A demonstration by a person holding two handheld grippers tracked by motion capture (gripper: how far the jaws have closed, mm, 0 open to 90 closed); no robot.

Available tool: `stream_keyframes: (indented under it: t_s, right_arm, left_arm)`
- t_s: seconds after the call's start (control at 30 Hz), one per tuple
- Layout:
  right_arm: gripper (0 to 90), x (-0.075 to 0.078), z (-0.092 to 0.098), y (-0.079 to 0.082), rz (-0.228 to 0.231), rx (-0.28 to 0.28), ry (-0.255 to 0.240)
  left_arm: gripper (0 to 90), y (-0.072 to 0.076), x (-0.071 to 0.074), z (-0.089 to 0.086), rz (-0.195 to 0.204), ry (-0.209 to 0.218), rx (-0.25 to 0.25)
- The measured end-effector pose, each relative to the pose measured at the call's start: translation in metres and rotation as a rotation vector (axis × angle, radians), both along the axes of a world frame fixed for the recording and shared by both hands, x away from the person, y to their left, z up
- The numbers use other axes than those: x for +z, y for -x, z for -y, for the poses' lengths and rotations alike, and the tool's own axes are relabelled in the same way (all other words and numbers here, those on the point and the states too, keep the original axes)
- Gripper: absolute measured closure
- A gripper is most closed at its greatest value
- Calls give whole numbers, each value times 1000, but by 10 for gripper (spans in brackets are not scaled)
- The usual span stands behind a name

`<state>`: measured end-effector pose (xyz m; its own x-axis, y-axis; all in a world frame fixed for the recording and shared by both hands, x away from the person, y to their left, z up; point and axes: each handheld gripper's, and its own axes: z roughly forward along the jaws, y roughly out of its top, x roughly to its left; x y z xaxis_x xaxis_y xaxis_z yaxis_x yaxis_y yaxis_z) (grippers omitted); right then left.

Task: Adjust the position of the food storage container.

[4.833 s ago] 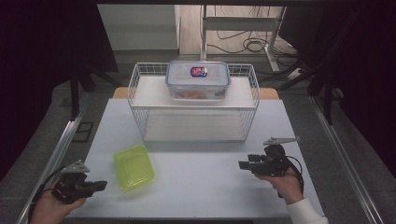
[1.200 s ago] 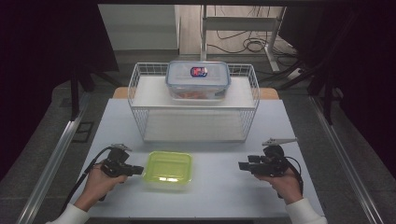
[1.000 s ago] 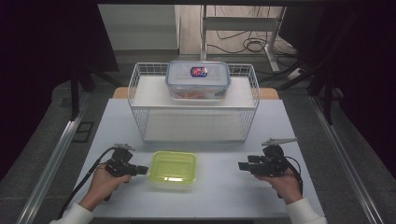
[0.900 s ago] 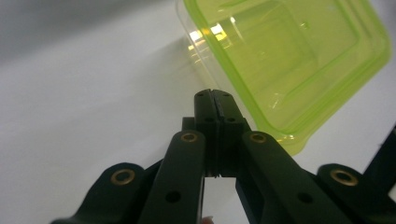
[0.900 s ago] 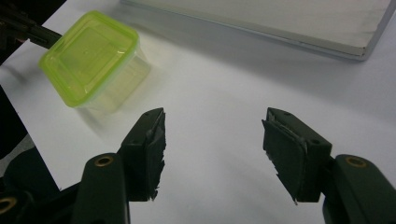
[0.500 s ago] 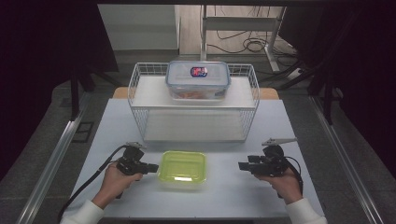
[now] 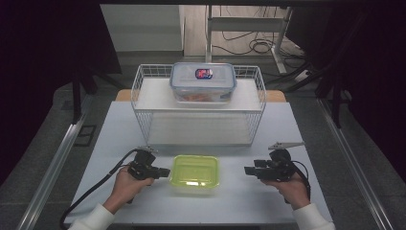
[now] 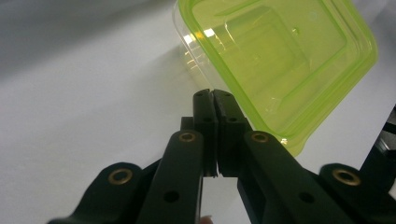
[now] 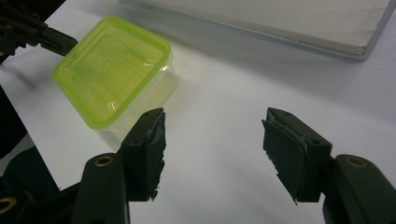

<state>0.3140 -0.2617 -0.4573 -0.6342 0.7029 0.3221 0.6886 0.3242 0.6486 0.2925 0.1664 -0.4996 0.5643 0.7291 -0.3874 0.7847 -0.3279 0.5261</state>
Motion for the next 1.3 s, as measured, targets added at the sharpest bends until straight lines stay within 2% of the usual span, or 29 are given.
stream_keyframes:
  t_s: [0.1,0.23,0.27,0.33,0.4,0.47,0.53,0.63,0.77,0.9,1.07,1.3]
  right_arm:
    - [387,0,1,0,0,-3,-2]
    - [387,1,2,1,3,-4,-5]
    - [388,1,2,1,4,-6,-7]
    - [388,1,3,1,4,-8,-7]
    - [388,0,3,1,0,-9,-5]
    - [387,0,3,2,0,-8,-5]
    - [388,0,2,2,1,-6,-4]
    - [387,-1,0,2,-1,-2,-3]
    - [381,-3,-2,3,-7,1,-3]
    - [363,-4,-5,2,-7,0,-8]
    - [337,-4,-7,4,5,-1,-22]
    - [327,-6,-11,6,-4,14,-45]
  left_arm:
    - [874,1,1,-2,12,-11,3]
    - [854,4,8,-9,57,-11,27]
    - [846,6,11,-13,70,-6,28]
    - [812,10,18,-19,91,37,35]
    - [748,15,23,-23,123,36,52]
    - [649,19,25,-26,136,39,58]
    - [519,23,30,-31,154,45,77]
    - [353,28,37,-37,194,27,124]
    - [238,35,43,-41,216,34,170]
    - [217,36,45,-42,206,74,170]
    - [217,36,44,-41,199,82,166]
    - [225,34,41,-38,195,97,171]
